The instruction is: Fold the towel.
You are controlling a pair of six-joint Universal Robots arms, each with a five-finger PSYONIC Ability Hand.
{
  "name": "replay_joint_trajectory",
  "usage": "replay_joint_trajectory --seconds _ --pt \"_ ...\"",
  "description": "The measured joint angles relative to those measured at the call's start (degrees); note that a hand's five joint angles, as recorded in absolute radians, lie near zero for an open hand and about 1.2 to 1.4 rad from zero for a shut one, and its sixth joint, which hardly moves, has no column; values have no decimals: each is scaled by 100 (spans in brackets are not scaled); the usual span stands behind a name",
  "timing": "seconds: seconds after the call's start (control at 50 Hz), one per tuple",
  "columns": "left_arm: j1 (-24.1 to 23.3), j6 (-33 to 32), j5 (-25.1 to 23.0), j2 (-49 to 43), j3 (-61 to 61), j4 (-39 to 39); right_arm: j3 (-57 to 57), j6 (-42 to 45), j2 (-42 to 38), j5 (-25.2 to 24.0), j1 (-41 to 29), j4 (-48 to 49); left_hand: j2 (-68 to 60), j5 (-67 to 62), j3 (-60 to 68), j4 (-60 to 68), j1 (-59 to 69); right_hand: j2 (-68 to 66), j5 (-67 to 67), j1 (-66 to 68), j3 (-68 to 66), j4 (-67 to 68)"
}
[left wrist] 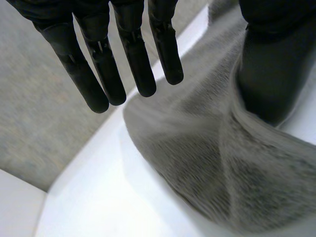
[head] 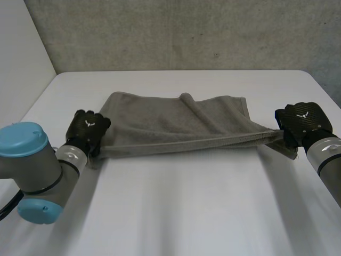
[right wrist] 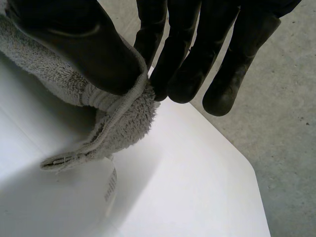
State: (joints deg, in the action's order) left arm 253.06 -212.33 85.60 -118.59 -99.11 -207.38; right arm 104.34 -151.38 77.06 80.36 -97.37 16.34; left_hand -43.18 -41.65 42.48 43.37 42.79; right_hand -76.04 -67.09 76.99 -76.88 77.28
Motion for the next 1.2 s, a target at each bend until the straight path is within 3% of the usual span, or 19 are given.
replay_joint_trajectory --seconds 0.2,0.26,0.34,0.38,0.58,0.68,0.8,0.94,1.2 --pt "65 12 -43 26 -227 473 7 -13 -49 -13 -81 4 -85 -226 135 86 114 0 0 4 0 0" --pt "82 -3 -46 41 -259 483 6 -6 -56 -13 -83 4 -943 -1030 1035 894 1003 0 0 4 -5 0" --pt "115 -29 -30 100 -250 476 -17 2 -21 -13 -56 3 -3922 -3965 4039 3988 3990 0 0 4 -7 0" --pt "138 -38 -14 172 -217 474 -50 6 37 -12 -36 -8 -4346 -4358 4490 4353 4150 0 0 4 -7 0" --pt "388 49 -5 1760 193 484 -936 -1 1121 -92 2 -692 -4371 -4365 4598 4378 4150 -55 0 4 -22 0" --pt "449 369 -20 2888 692 596 -2041 0 1668 -369 9 -1569 -4371 -4390 4606 4378 4150 -84 -18 4 -26 0" --pt "459 779 -34 3485 1324 1035 -3418 49 1707 -646 90 -2822 -4372 -4400 4608 4378 4151 -84 -43 9 -27 0" --pt "424 988 -43 2951 1810 1741 -4331 442 993 -801 365 -3806 -4372 -4400 4611 4378 4151 -84 -43 11 -27 0" --pt "331 920 -35 948 2464 1935 -4648 822 -521 -710 74 -3725 -4398 -4400 4614 4378 4151 -84 -43 11 -27 1"
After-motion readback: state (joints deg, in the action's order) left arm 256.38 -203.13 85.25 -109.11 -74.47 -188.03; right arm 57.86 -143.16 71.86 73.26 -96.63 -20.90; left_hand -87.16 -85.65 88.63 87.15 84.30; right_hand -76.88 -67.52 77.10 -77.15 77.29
